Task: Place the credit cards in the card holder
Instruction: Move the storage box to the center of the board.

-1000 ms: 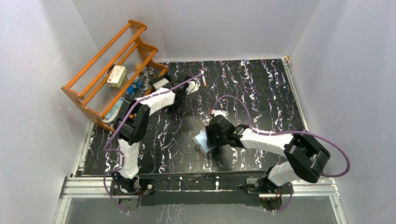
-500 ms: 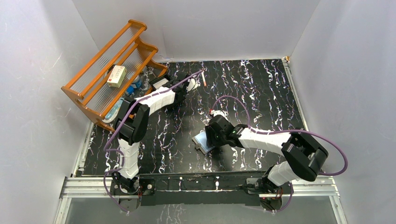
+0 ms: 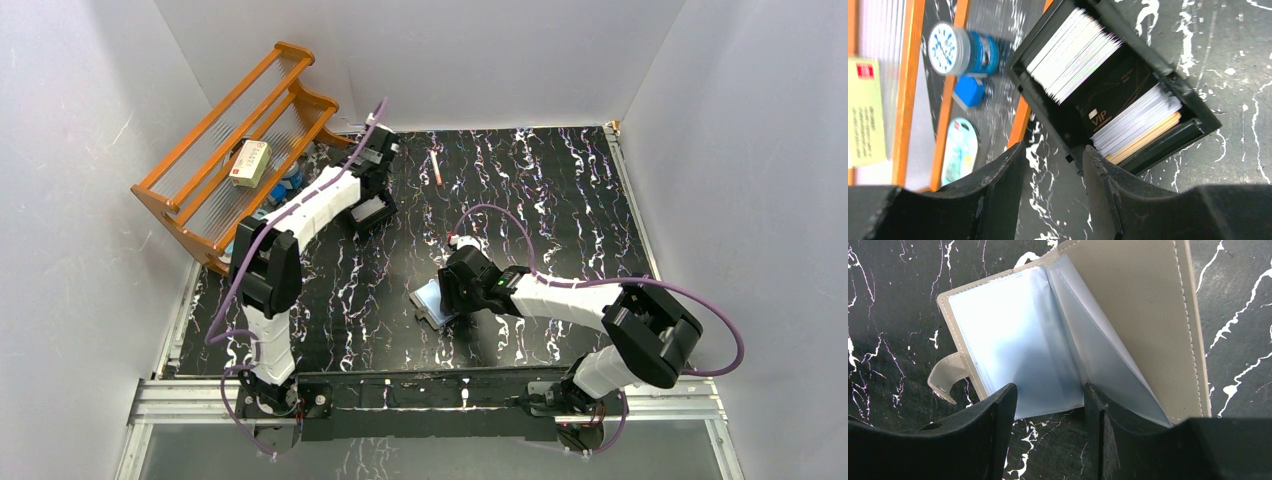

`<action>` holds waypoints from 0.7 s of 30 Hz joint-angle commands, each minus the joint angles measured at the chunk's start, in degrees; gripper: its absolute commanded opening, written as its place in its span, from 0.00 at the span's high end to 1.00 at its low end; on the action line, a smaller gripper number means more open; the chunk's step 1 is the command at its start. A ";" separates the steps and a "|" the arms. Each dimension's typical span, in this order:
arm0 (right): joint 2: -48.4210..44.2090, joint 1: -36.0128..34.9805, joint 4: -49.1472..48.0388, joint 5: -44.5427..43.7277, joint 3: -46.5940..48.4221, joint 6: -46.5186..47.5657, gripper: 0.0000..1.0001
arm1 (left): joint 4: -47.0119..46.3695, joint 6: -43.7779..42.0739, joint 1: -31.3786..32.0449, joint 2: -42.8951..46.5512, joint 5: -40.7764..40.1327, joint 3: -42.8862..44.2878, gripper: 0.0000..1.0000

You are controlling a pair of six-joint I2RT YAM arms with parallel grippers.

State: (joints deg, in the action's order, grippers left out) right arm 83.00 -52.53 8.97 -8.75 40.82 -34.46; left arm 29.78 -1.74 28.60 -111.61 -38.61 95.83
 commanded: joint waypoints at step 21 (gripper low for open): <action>-6.91 -0.02 2.98 0.10 4.79 -0.61 0.38 | 4.69 22.08 -7.82 -4.23 7.11 -1.65 0.41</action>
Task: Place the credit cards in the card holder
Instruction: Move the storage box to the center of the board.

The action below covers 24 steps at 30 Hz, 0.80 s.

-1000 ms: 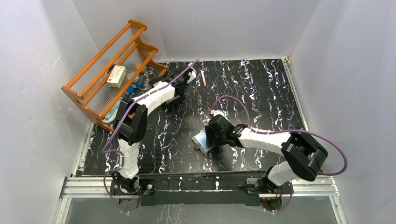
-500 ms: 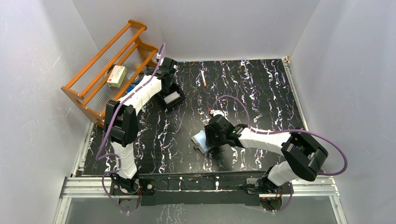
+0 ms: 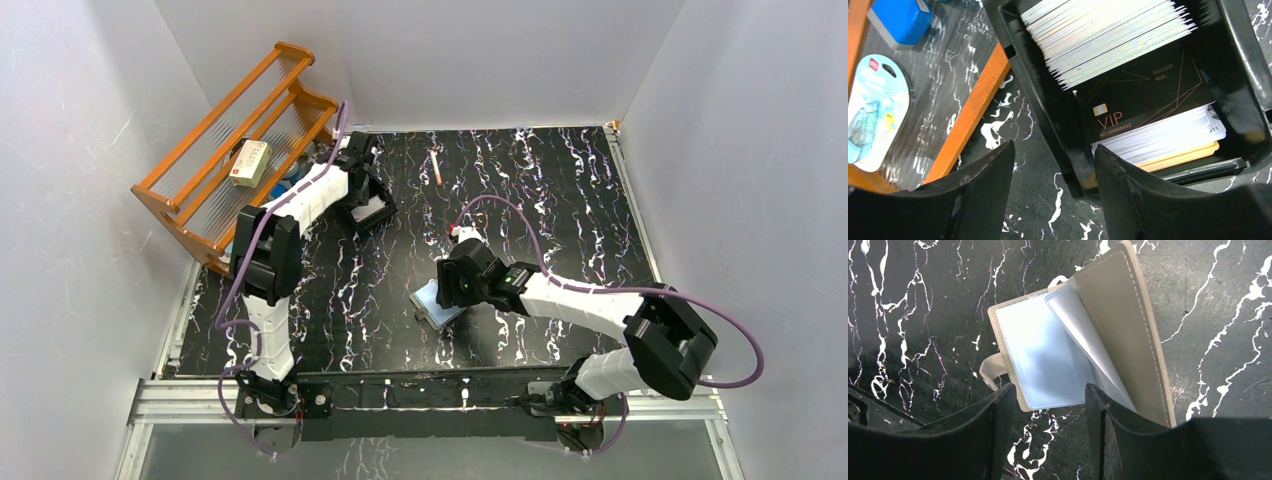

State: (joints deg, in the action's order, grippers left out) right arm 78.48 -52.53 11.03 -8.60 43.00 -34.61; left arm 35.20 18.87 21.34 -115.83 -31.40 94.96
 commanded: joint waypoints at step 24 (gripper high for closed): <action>-4.19 0.93 5.16 -6.49 5.31 1.38 0.38 | -9.95 -5.41 7.36 4.26 17.95 -5.82 0.94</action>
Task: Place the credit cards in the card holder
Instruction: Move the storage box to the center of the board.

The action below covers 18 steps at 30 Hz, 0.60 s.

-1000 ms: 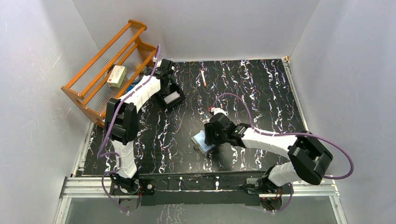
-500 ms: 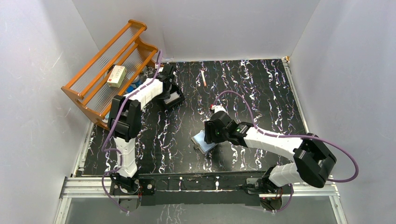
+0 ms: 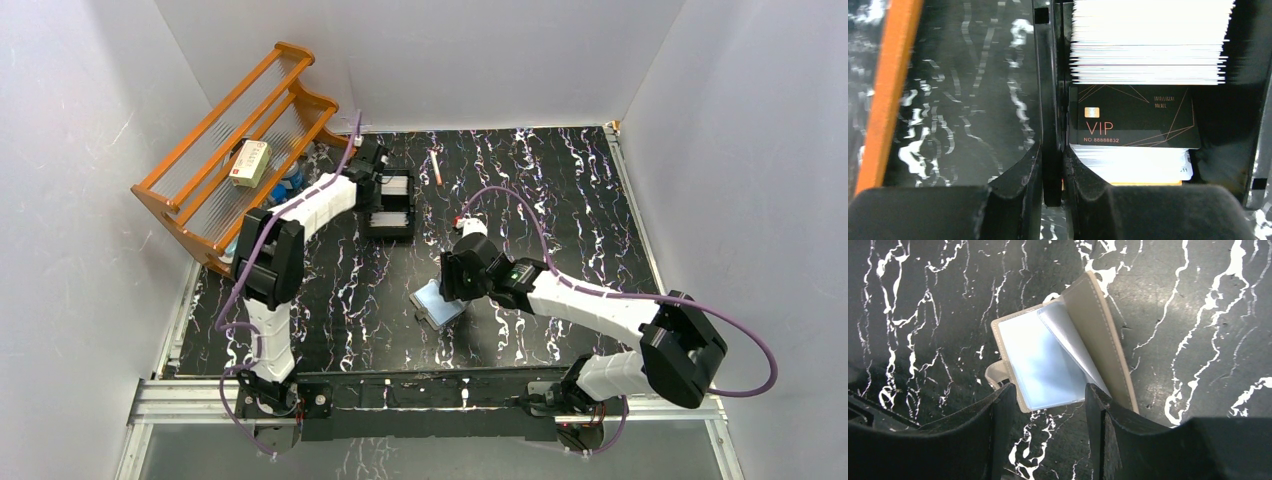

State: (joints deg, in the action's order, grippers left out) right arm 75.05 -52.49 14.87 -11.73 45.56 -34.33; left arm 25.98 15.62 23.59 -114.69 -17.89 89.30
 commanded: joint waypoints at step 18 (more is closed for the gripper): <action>2.27 6.88 0.90 -4.70 0.20 5.41 0.38 | -3.27 6.55 12.40 12.22 14.79 -4.70 0.53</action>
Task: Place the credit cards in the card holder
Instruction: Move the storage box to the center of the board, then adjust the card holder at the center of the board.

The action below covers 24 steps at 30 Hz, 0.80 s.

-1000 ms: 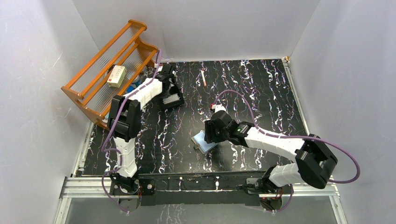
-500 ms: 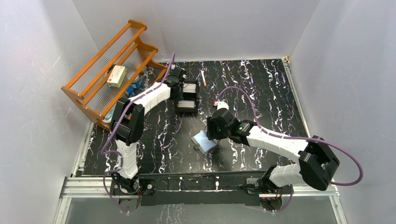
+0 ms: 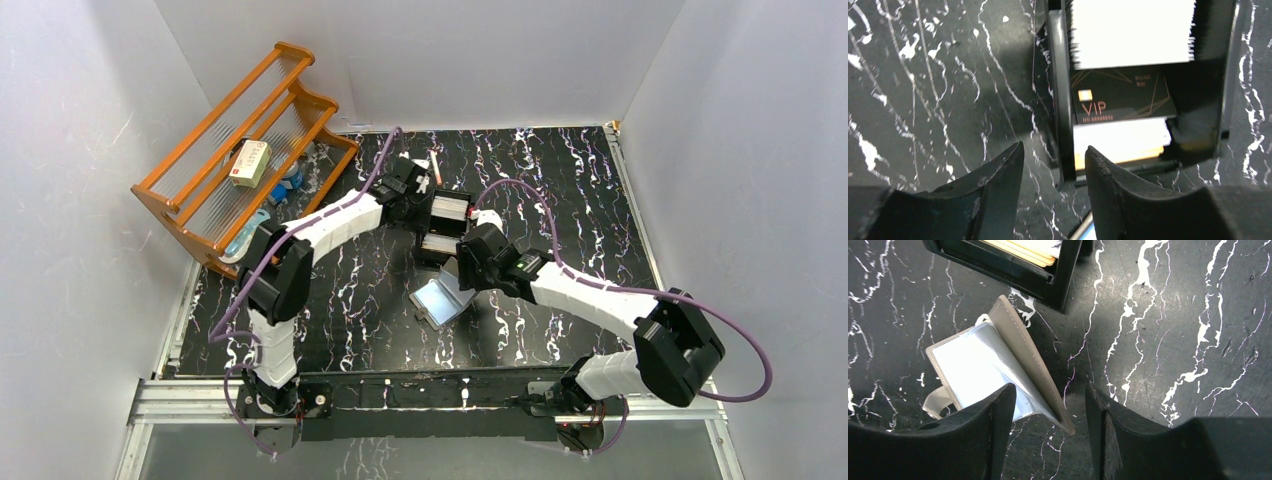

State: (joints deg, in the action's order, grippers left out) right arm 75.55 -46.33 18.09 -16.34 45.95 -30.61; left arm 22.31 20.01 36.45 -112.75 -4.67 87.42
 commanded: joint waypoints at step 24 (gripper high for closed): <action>-11.68 1.03 -14.67 14.08 -19.29 -25.26 0.64 | -16.65 21.34 0.91 43.28 25.14 -48.25 0.26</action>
State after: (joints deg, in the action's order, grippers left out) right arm 67.42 -45.39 10.68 -4.51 29.45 -48.03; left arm 14.70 38.87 37.26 -70.43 15.94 41.47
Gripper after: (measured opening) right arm 0.362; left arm 0.732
